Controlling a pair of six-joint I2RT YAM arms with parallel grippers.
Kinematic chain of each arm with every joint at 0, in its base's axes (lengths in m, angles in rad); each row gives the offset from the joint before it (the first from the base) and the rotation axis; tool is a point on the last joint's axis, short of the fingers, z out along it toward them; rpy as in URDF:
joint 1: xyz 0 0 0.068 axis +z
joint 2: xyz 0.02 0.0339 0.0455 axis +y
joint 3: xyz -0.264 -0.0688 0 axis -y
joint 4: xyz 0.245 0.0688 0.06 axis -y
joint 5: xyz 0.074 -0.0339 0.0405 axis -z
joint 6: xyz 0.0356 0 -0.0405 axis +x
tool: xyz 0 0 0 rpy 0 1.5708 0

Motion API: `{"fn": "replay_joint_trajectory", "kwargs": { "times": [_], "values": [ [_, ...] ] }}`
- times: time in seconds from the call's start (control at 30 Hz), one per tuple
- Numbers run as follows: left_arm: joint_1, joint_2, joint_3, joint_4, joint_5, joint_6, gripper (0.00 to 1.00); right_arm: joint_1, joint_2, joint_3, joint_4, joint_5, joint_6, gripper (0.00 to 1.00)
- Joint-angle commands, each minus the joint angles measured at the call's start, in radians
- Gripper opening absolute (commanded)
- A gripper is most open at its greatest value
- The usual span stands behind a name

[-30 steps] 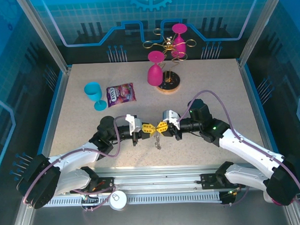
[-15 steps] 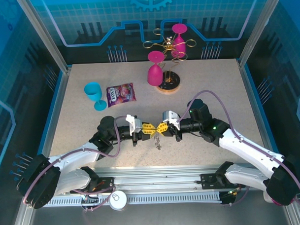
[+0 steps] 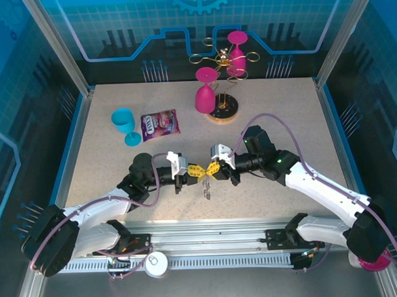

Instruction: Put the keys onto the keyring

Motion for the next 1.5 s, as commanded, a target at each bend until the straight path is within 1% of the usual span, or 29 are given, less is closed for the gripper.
{"fn": "replay_joint_trajectory", "kwargs": {
  "times": [0.0,0.03,0.1,0.17,0.23,0.27,0.33,0.4,0.43,0.57,0.63,0.7,0.8,0.87,0.9,1.0,1.07,1.13,1.23,1.33,1.47],
  "values": [
    [-0.011,-0.039,-0.005,0.071,-0.019,0.037,0.0,0.021,0.007,0.018,-0.002,-0.019,-0.005,0.05],
    [-0.01,-0.049,-0.011,0.068,-0.04,0.047,0.0,0.01,-0.011,0.0,0.035,-0.006,0.014,0.18],
    [-0.012,-0.076,-0.022,0.045,-0.088,0.063,0.0,-0.02,-0.057,-0.05,0.127,0.032,0.075,0.29],
    [-0.011,-0.117,-0.032,0.004,-0.145,0.078,0.0,-0.04,-0.105,-0.104,0.224,0.101,0.139,0.36],
    [-0.014,-0.175,-0.037,-0.072,-0.219,0.095,0.0,-0.041,-0.144,-0.156,0.303,0.201,0.196,0.37],
    [-0.018,-0.203,-0.036,-0.111,-0.253,0.098,0.0,-0.041,-0.152,-0.172,0.328,0.24,0.231,0.37],
    [-0.022,-0.258,-0.029,-0.202,-0.325,0.096,0.0,-0.04,-0.156,-0.188,0.342,0.312,0.315,0.32],
    [-0.023,-0.301,-0.016,-0.276,-0.385,0.074,0.0,-0.038,-0.145,-0.181,0.323,0.346,0.377,0.27],
    [-0.024,-0.322,-0.015,-0.302,-0.395,0.069,0.0,-0.037,-0.137,-0.173,0.304,0.357,0.398,0.25],
    [-0.023,-0.374,-0.042,-0.315,-0.434,0.034,0.0,-0.028,-0.107,-0.147,0.27,0.373,0.436,0.21],
    [-0.023,-0.395,-0.048,-0.322,-0.498,-0.001,0.0,-0.022,-0.096,-0.137,0.268,0.374,0.436,0.2],
    [-0.022,-0.414,-0.052,-0.33,-0.524,-0.008,0.0,-0.014,-0.088,-0.133,0.274,0.381,0.436,0.19],
    [-0.022,-0.422,0.0,-0.443,-0.587,-0.052,0.0,0.014,-0.059,-0.121,0.274,0.43,0.449,0.15],
    [-0.022,-0.433,0.021,-0.496,-0.651,-0.079,0.0,0.038,-0.016,-0.1,0.262,0.475,0.492,0.14],
    [-0.022,-0.443,0.026,-0.523,-0.68,-0.089,0.0,0.049,0.014,-0.082,0.246,0.492,0.526,0.16],
    [-0.022,-0.483,0.043,-0.614,-0.755,-0.148,0.0,0.065,0.13,0.01,0.162,0.493,0.603,0.18],
    [-0.021,-0.496,0.085,-0.742,-0.793,-0.179,0.0,0.067,0.223,0.089,0.099,0.473,0.636,0.18],
    [-0.021,-0.502,0.116,-0.852,-0.873,-0.226,0.0,0.066,0.336,0.168,0.037,0.402,0.646,0.18],
    [-0.02,-0.531,0.109,-0.924,-1.013,-0.288,0.0,0.069,0.473,0.246,0.012,0.341,0.679,0.18],
    [-0.018,-0.538,0.108,-1.005,-1.092,-0.331,0.0,0.082,0.582,0.311,0.0,0.322,0.675,0.29],
    [-0.016,-0.543,0.105,-1.082,-1.13,-0.377,0.0,0.085,0.7,0.393,-0.037,0.306,0.612,0.37]
  ]
}}
